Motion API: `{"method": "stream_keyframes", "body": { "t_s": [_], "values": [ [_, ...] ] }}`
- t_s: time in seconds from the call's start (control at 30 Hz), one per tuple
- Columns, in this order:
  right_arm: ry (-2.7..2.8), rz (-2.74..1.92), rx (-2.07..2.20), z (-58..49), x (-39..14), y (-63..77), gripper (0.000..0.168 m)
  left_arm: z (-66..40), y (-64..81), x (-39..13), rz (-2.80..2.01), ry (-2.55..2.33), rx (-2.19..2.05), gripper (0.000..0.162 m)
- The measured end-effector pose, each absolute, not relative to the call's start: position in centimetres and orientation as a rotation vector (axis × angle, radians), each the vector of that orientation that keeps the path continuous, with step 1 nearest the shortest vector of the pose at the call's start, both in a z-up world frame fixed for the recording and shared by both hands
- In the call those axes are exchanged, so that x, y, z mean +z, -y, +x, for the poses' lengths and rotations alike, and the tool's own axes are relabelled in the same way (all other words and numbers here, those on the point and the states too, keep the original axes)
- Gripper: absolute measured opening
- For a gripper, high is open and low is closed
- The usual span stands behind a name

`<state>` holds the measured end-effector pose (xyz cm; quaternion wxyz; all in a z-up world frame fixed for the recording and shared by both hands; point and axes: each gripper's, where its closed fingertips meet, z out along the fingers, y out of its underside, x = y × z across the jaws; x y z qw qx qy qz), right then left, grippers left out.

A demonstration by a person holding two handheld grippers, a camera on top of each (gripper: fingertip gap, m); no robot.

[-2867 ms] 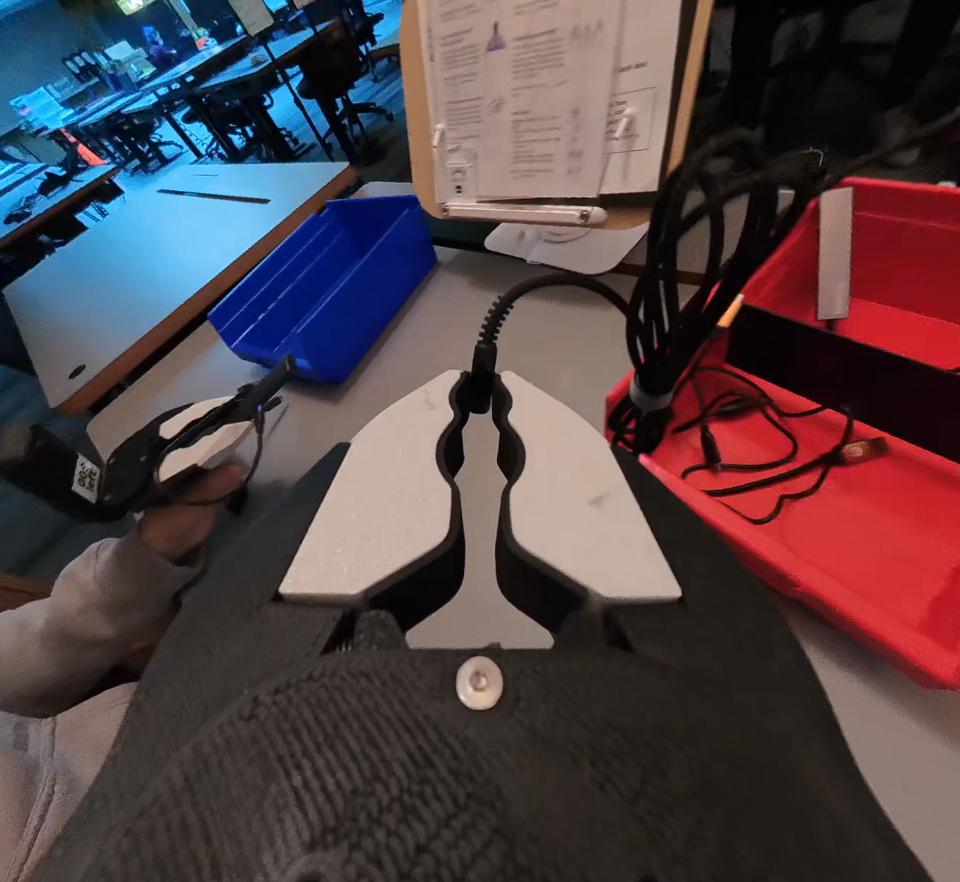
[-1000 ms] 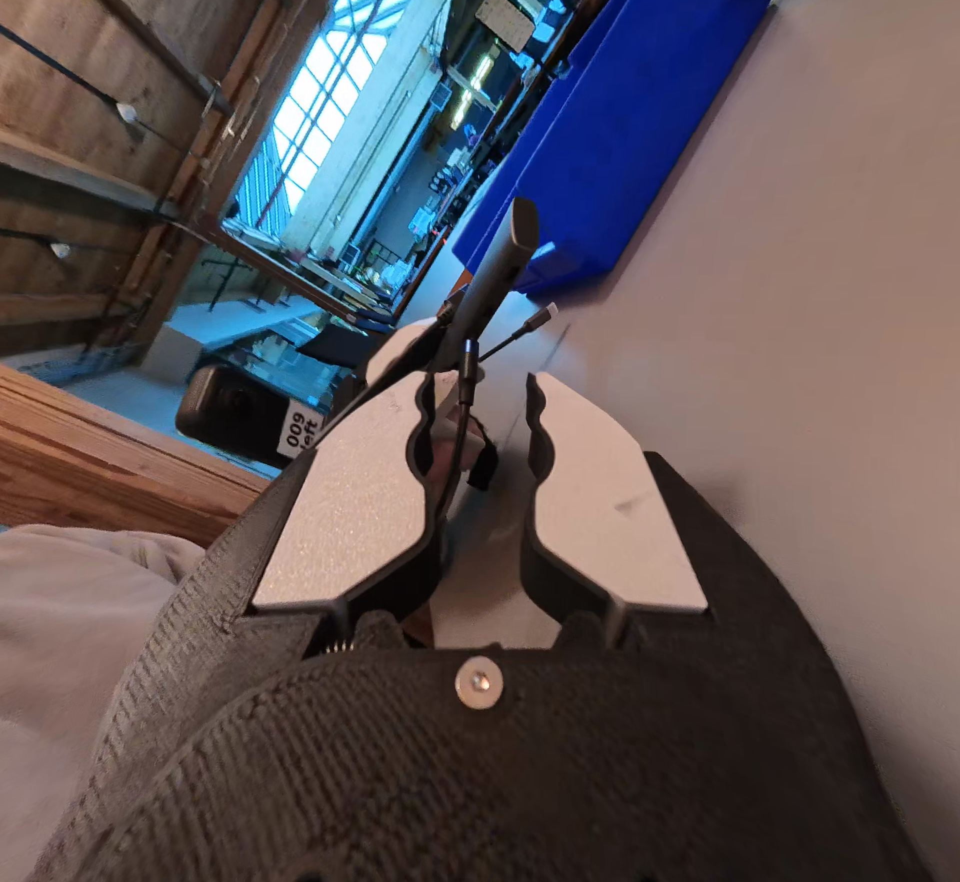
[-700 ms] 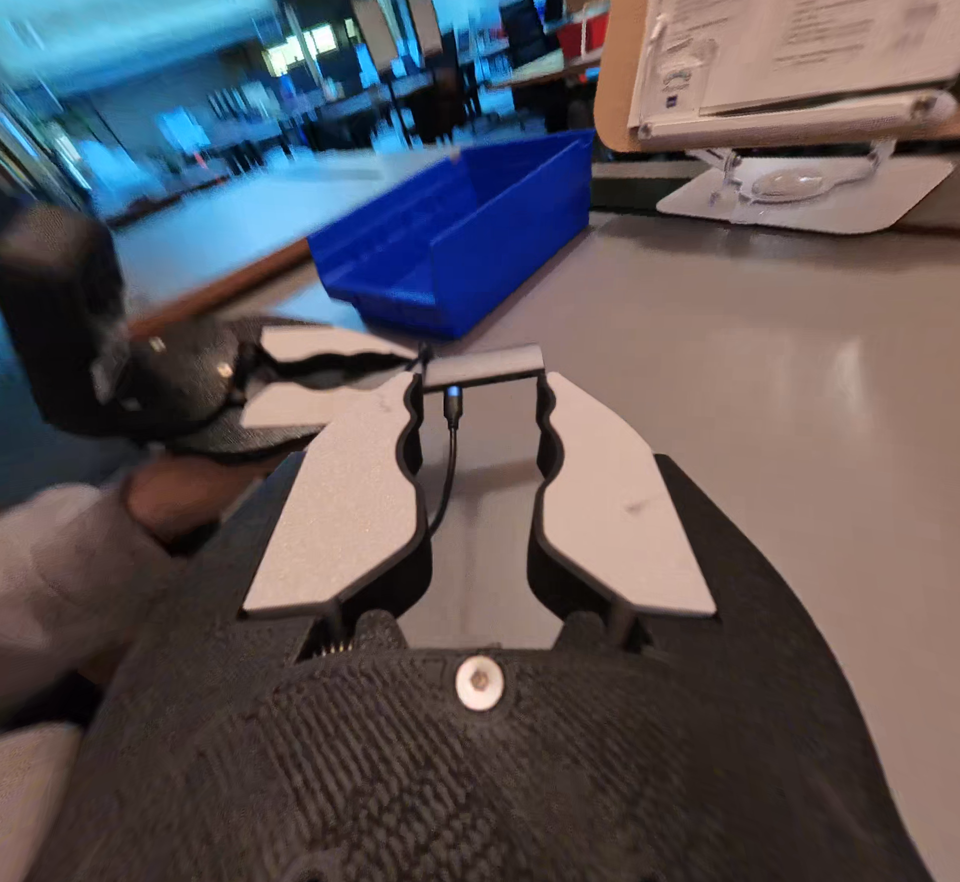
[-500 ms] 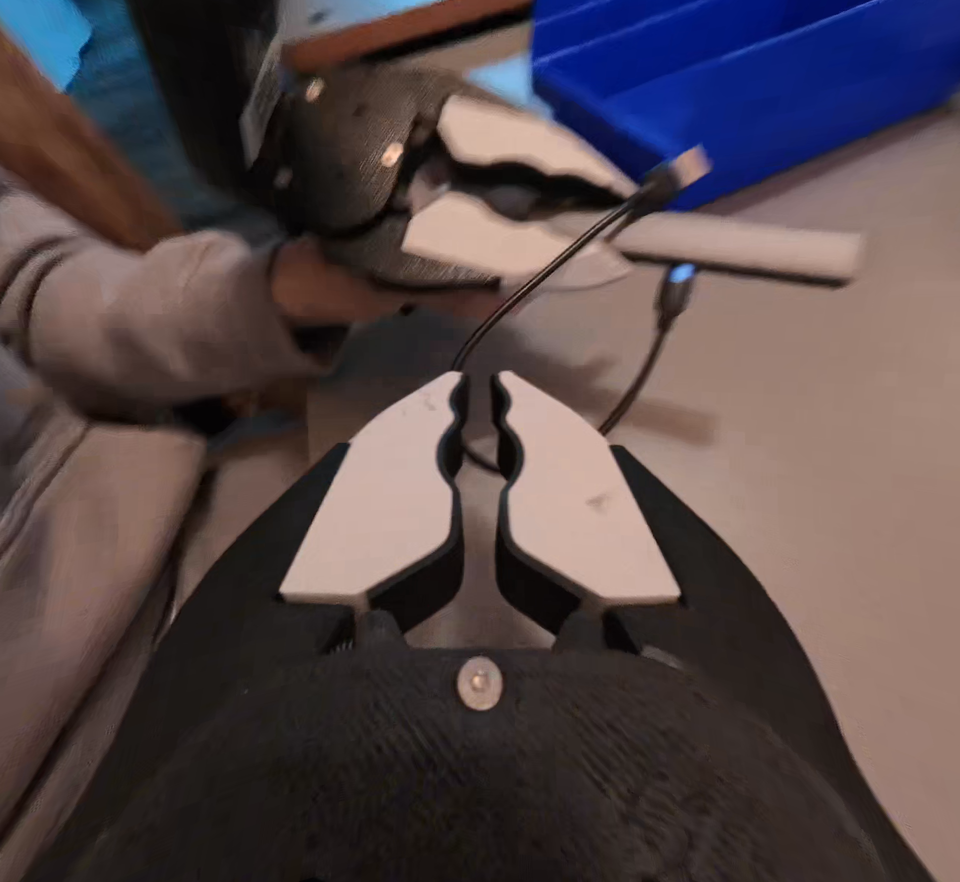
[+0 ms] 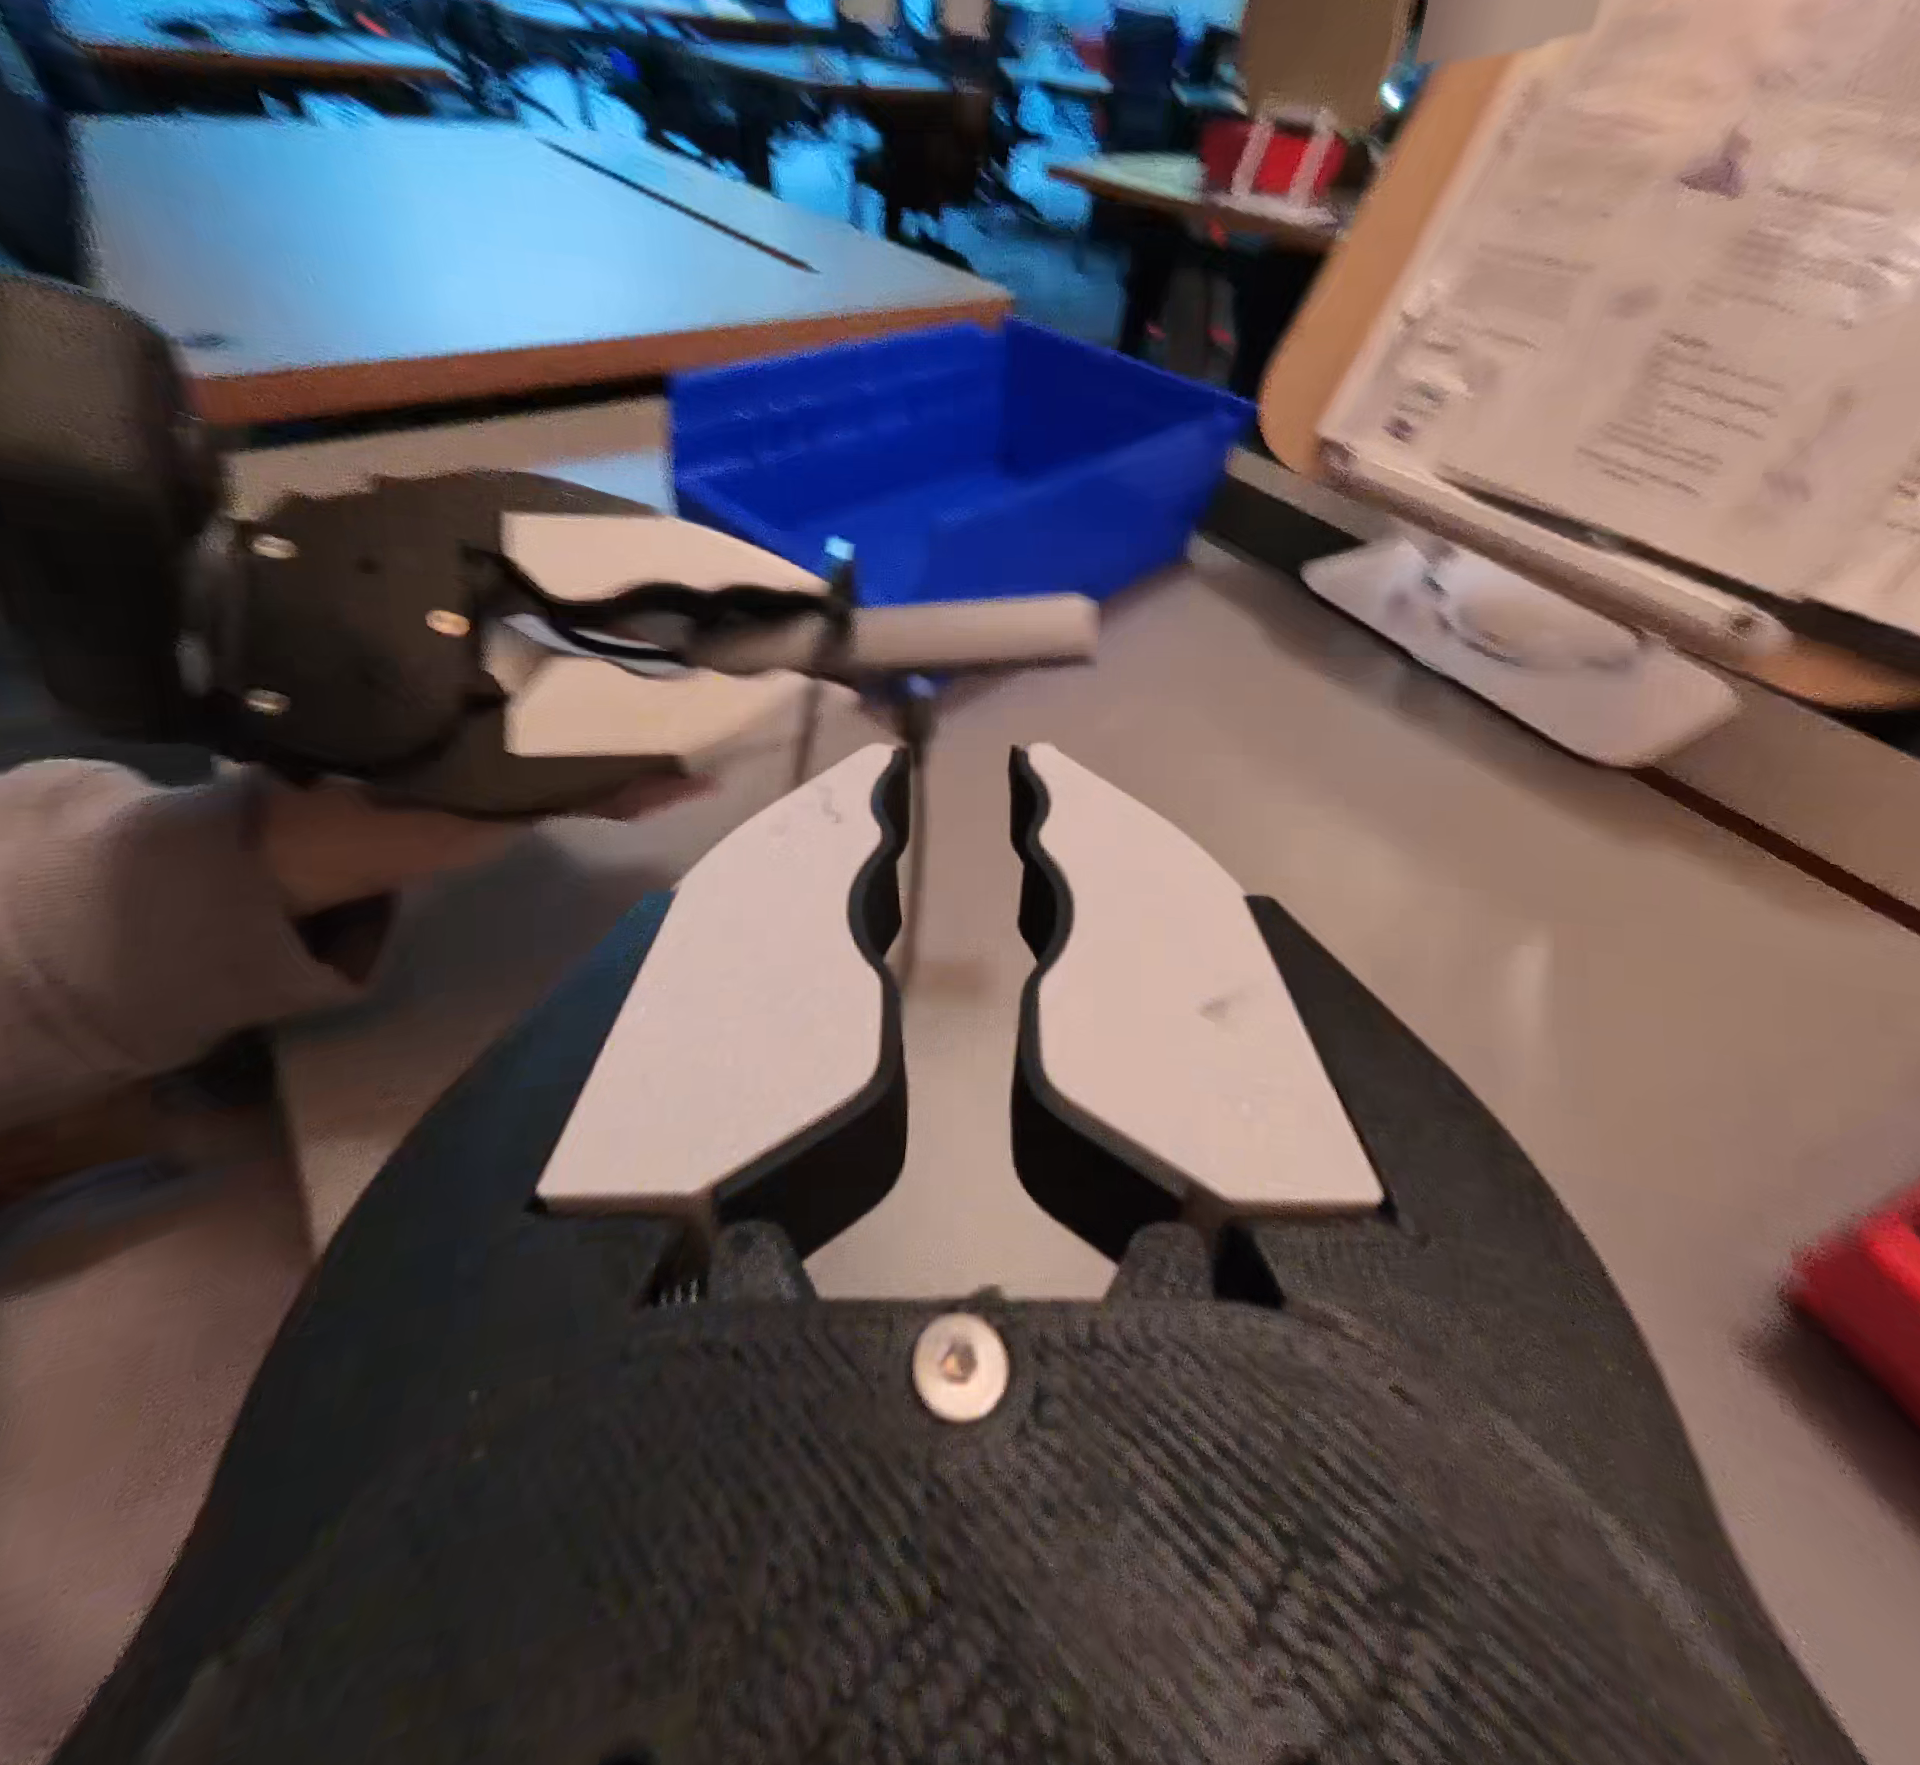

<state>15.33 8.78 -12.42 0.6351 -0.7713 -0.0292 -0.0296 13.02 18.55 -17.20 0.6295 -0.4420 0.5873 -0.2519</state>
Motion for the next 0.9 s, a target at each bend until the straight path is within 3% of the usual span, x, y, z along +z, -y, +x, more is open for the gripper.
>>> {"method": "stream_keyframes", "body": {
  "t_s": [0.03,0.13,0.2,0.33,0.5,0.7,0.9],
  "values": [
    [0.127,-1.765,0.002,13.6,-13.0,-9.3,0.023,13.1,-18.0,-17.0,-0.986,-1.345,-0.579,0.023],
    [0.236,-1.987,0.311,9.5,-17.7,-9.6,0.027,13.2,-17.2,-16.8,-0.991,-1.338,-0.592,0.023],
    [0.308,-2.107,0.386,8.3,-20.2,-9.0,0.004,13.1,-17.4,-16.8,-1.049,-1.311,-0.65,0.023],
    [0.442,-2.251,0.374,8.1,-22.8,-7.0,0.012,12.8,-19.1,-17.2,-1.23,-1.253,-0.802,0.023],
    [0.448,-2.222,0.158,10.9,-21.5,-6.2,0.037,12.6,-20.2,-18.0,-1.348,-1.219,-0.889,0.023],
    [0.098,-1.864,-0.218,16.9,-12.5,-7.5,0.039,13.1,-19.5,-18.7,-1.328,-1.266,-0.858,0.023],
    [0.092,-1.767,-0.175,14.7,-16.0,-11.9,0.045,13.7,-16.8,-18.8,-1.33,-1.331,-0.905,0.023]
  ]
}}
